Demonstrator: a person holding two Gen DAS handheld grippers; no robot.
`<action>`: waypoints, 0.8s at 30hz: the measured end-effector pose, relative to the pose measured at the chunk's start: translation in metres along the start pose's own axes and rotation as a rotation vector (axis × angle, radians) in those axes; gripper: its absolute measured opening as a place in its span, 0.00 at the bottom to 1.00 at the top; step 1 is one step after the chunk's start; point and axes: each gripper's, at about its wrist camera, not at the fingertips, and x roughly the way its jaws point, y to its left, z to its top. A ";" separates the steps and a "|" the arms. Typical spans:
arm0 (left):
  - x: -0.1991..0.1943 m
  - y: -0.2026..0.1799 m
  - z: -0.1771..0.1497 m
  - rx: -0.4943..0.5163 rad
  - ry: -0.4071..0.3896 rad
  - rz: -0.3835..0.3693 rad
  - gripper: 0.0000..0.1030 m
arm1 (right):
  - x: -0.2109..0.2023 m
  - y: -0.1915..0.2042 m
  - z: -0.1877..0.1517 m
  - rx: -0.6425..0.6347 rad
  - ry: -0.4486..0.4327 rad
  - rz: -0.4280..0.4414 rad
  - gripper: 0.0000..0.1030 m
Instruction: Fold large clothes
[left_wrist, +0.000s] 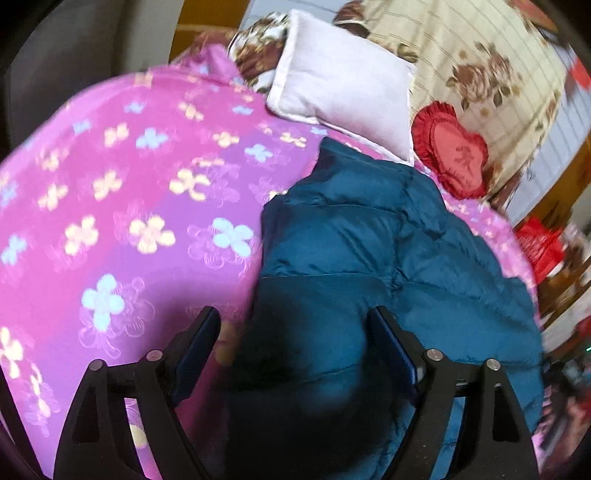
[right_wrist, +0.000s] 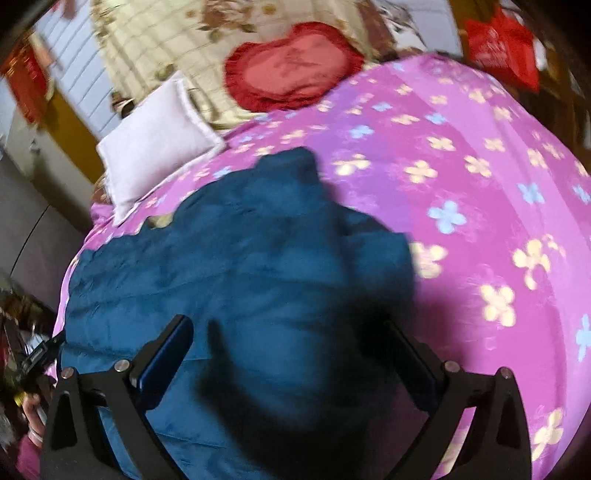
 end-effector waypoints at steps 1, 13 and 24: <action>0.002 0.003 0.000 -0.013 0.011 -0.019 0.68 | 0.004 -0.009 0.002 0.012 0.027 -0.015 1.00; 0.037 -0.006 0.002 0.014 0.096 -0.098 0.84 | 0.049 -0.027 0.015 -0.033 0.134 0.153 1.00; 0.020 -0.032 -0.002 0.054 0.081 -0.137 0.19 | 0.050 0.006 0.012 -0.140 0.117 0.175 0.55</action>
